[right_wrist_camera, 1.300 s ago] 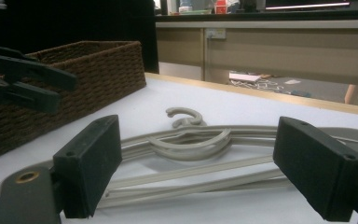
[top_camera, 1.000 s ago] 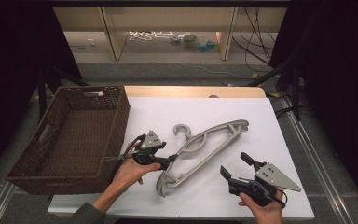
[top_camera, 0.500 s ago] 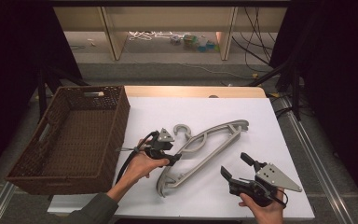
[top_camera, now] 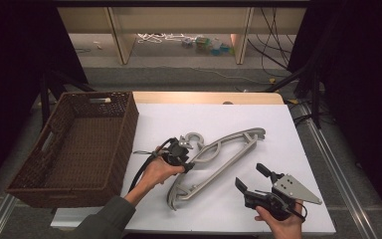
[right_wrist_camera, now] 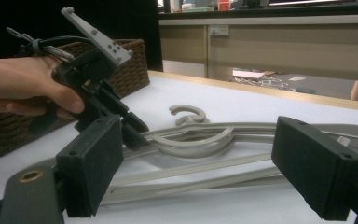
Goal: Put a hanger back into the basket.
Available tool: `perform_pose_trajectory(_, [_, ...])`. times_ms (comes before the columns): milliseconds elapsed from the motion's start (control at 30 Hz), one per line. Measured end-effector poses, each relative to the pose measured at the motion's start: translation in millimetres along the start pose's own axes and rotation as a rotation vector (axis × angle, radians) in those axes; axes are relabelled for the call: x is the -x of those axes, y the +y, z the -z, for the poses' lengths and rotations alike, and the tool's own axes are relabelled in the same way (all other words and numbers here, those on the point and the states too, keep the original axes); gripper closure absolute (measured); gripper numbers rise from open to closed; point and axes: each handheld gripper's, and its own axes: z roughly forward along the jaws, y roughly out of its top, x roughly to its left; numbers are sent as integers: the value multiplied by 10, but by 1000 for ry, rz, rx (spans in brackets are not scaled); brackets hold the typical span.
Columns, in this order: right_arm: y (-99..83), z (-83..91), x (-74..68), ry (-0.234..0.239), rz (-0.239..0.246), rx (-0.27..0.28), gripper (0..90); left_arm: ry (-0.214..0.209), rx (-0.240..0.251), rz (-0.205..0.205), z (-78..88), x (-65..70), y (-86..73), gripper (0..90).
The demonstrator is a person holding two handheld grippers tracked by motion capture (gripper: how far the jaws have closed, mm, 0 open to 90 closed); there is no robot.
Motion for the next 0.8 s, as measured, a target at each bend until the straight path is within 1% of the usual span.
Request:
perform_pose_trajectory(33, [0, 0, -4, 2, 0, -6, 175, -5, 5, 2, -15, -3, 5, 652])
perform_pose_trajectory(67, [-1, -2, -5, -3, 4, -1, 179, -11, -23, -14, -18, -13, 14, 662])
perform_pose_trajectory(100, [2, 3, -7, -3, 4, -7, 189, -6, -10, 5, -54, 3, 14, 665])
perform_pose_trajectory(133, [-1, -6, -5, 2, 2, 15, 200, -9, -30, -17, -62, -12, 23, 668])
perform_pose_trajectory(167, [-1, -7, 1, 8, -1, 22, 200, -11, -31, -6, -78, -16, 30, 674])
perform_pose_trajectory(200, [4, 4, 10, -2, 7, 5, 199, -15, -44, 3, -84, -25, 43, 683])
perform_pose_trajectory(233, [0, 4, 9, 5, -5, 1, 198, -18, -36, 12, -100, -36, 48, 691])
perform_pose_trajectory(267, [-4, 0, 12, 3, -7, 8, 199, -32, -46, 23, -104, -43, 57, 708])
perform_pose_trajectory(300, [-2, 5, 11, 2, -9, 0, 199, -37, -41, 34, -108, -44, 61, 742])
perform_pose_trajectory(367, [-1, 4, 9, 6, -7, 2, 199, -40, -47, 49, -107, -48, 70, 764])
perform_pose_trajectory(400, [-1, 5, 7, 5, -6, -1, 199, -33, -30, 67, -110, -39, 69, 769])
perform_pose_trajectory(433, [1, 8, 6, -3, -4, -5, 199, -32, -21, 76, -106, -46, 69, 774])
perform_pose_trajectory(467, [-1, 3, 7, 8, -8, 2, 199, -41, -32, 76, -88, -67, 72, 779])
perform_pose_trajectory(500, [-1, 3, 7, 8, -7, 2, 199, -42, -29, 87, -80, -73, 72, 783])
perform_pose_trajectory(567, [-1, 5, 7, 7, -8, 1, 199, -26, -5, 102, -76, -82, 71, 793])
perform_pose_trajectory(600, [-1, 5, 8, 7, -8, 2, 199, -22, 9, 133, -80, -73, 76, 797])
perform_pose_trajectory(633, [-1, 4, 7, 8, -7, 2, 199, -23, -5, 119, -62, -92, 80, 803])
perform_pose_trajectory(667, [0, 8, 5, -1, -4, -5, 200, -18, 14, 137, -64, -82, 82, 809])
perform_pose_trajectory(700, [-1, 7, 3, 1, -4, -7, 200, -5, 35, 154, -62, -71, 86, 812])
perform_pose_trajectory(767, [0, 7, -1, 3, -5, -7, 201, 5, 57, 169, -34, -70, 82, 814])
perform_pose_trajectory(800, [-1, 5, 0, 2, -4, -6, 202, 2, 58, 165, -26, -77, 81, 815])
